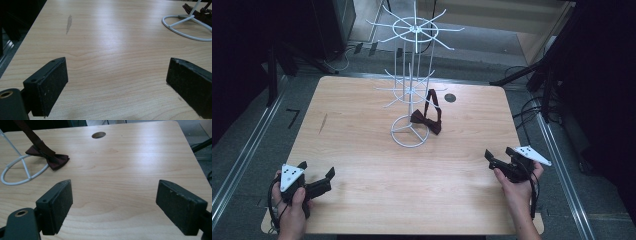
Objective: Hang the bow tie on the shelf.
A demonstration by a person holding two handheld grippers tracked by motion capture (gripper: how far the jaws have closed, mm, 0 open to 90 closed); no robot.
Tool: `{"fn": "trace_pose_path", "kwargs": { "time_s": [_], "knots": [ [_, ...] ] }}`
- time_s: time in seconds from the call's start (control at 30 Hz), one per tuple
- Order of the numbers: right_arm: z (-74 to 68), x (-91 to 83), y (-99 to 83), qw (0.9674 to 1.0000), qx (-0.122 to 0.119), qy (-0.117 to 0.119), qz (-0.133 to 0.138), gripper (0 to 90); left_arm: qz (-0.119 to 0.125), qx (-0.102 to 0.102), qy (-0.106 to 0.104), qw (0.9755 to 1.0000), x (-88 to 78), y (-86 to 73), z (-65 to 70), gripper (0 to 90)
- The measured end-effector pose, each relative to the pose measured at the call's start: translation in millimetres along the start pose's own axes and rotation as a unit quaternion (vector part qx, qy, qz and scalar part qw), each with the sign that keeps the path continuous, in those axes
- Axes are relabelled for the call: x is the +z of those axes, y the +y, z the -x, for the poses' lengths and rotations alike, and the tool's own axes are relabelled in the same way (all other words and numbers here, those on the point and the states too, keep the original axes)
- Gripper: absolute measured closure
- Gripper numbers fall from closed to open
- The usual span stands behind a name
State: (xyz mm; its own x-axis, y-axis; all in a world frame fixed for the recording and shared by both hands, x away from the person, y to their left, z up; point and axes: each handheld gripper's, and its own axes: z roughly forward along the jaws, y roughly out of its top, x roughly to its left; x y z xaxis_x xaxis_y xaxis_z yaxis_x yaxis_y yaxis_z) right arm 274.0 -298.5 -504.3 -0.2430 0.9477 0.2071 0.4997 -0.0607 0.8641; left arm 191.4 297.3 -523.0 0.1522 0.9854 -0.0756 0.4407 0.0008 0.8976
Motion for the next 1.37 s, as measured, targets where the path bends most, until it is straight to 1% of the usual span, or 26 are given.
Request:
{"fn": "trace_pose_path", "kwargs": {
  "time_s": [0.03, 0.07, 0.1, 0.17, 0.23, 0.3, 0.33, 0.37, 0.4, 0.57, 0.7, 0.77, 0.8, 0.83, 0.93, 0.97, 1.0, 1.07, 1.17, 1.2, 1.23, 1.3, 1.37],
  "knots": [
    [0.0, 0.0, 0.0, 1.0000, 0.000, 0.000, 0.000, 14.2, 0.000, 0.000, 0.000, 1.0000, 0.0, 0.0, 0.0, 4.1],
    [4.4, -2.5, -3.9, 1.0000, 0.000, -0.004, -0.002, 14.1, 0.000, 0.000, 0.000, 1.0000, -0.1, 0.0, 0.0, 4.0],
    [4.4, -2.5, -3.9, 1.0000, 0.000, -0.004, -0.002, 14.1, 0.001, 0.000, 0.000, 1.0000, -0.1, 0.0, 0.0, 4.0],
    [10.7, -4.7, -9.4, 0.9999, -0.005, -0.013, -0.004, 14.1, 0.002, 0.000, 0.000, 1.0000, -0.2, -0.2, -0.2, 4.0],
    [13.1, -5.6, -11.5, 0.9999, -0.003, -0.013, -0.005, 14.1, 0.002, -0.001, 0.000, 1.0000, -0.4, -0.2, -0.1, 4.1],
    [17.6, -7.5, -15.7, 0.9997, -0.002, -0.021, -0.008, 14.1, 0.002, -0.001, 0.000, 1.0000, -0.4, -0.2, -0.3, 4.0],
    [21.9, -10.1, -19.3, 0.9998, 0.008, -0.018, -0.008, 14.2, 0.002, -0.001, -0.001, 1.0000, -0.3, -0.1, -0.4, 4.0],
    [21.9, -10.1, -19.3, 0.9998, 0.008, -0.018, -0.008, 14.2, 0.002, -0.001, -0.001, 1.0000, -0.3, -0.1, -0.4, 4.1],
    [25.9, -13.5, -23.3, 0.9998, 0.007, -0.018, -0.007, 14.2, 0.001, -0.001, -0.002, 1.0000, -0.3, -0.2, -0.4, 4.1],
    [32.0, -21.1, -30.7, 0.9998, 0.004, -0.019, -0.008, 14.1, 0.002, -0.001, -0.002, 1.0000, -0.4, -0.2, -0.4, 4.0],
    [39.9, -32.3, -39.7, 0.9996, 0.010, -0.026, -0.009, 14.1, 0.002, -0.001, -0.003, 1.0000, -0.3, -0.1, -0.4, 4.1],
    [41.8, -35.0, -41.4, 0.9996, 0.011, -0.025, -0.008, 14.1, 0.002, 0.000, -0.003, 1.0000, -0.3, -0.1, -0.5, 4.0],
    [44.6, -40.3, -45.0, 0.9995, 0.012, -0.026, -0.009, 14.1, 0.001, -0.001, -0.003, 1.0000, -0.2, -0.1, -0.5, 4.1],
    [44.6, -40.3, -45.0, 0.9995, 0.012, -0.026, -0.009, 14.1, 0.001, -0.001, -0.003, 1.0000, -0.2, -0.1, -0.5, 4.0],
    [51.8, -50.2, -53.0, 0.9995, 0.019, -0.020, -0.011, 14.1, -0.001, 0.001, -0.005, 1.0000, 0.1, 0.1, -0.4, 4.1],
    [51.8, -50.2, -53.0, 0.9995, 0.019, -0.020, -0.011, 14.1, -0.001, 0.001, -0.005, 1.0000, 0.1, 0.1, -0.4, 4.0],
    [55.6, -54.8, -57.2, 0.9994, 0.026, -0.019, -0.012, 14.0, -0.001, 0.001, -0.006, 1.0000, 0.6, 0.3, -0.2, 4.0],
    [57.7, -59.0, -61.9, 0.9992, 0.034, -0.020, -0.013, 14.1, -0.001, 0.004, -0.008, 1.0000, 1.2, 0.6, -0.1, 4.0],
    [57.7, -61.9, -66.7, 0.9991, 0.032, -0.025, -0.015, 14.0, -0.001, 0.006, -0.009, 0.9999, 1.6, 0.7, 0.3, 4.0],
    [57.1, -65.2, -68.7, 0.9991, 0.025, -0.033, -0.010, 14.1, -0.001, 0.007, -0.010, 0.9999, 1.8, 0.8, 0.8, 4.0],
    [57.5, -65.9, -68.9, 0.9991, 0.023, -0.035, -0.008, 14.1, -0.001, 0.009, -0.012, 0.9999, 2.4, 1.1, 0.7, 4.0],
    [59.4, -64.8, -69.6, 0.9988, 0.030, -0.036, -0.010, 14.1, -0.003, 0.008, -0.012, 0.9999, 3.3, 1.6, 0.9, 4.1],
    [60.2, -63.3, -69.3, 0.9983, 0.037, -0.044, -0.012, 14.1, -0.002, 0.007, -0.012, 0.9999, 3.7, 1.7, 0.9, 4.1]
  ]
}}
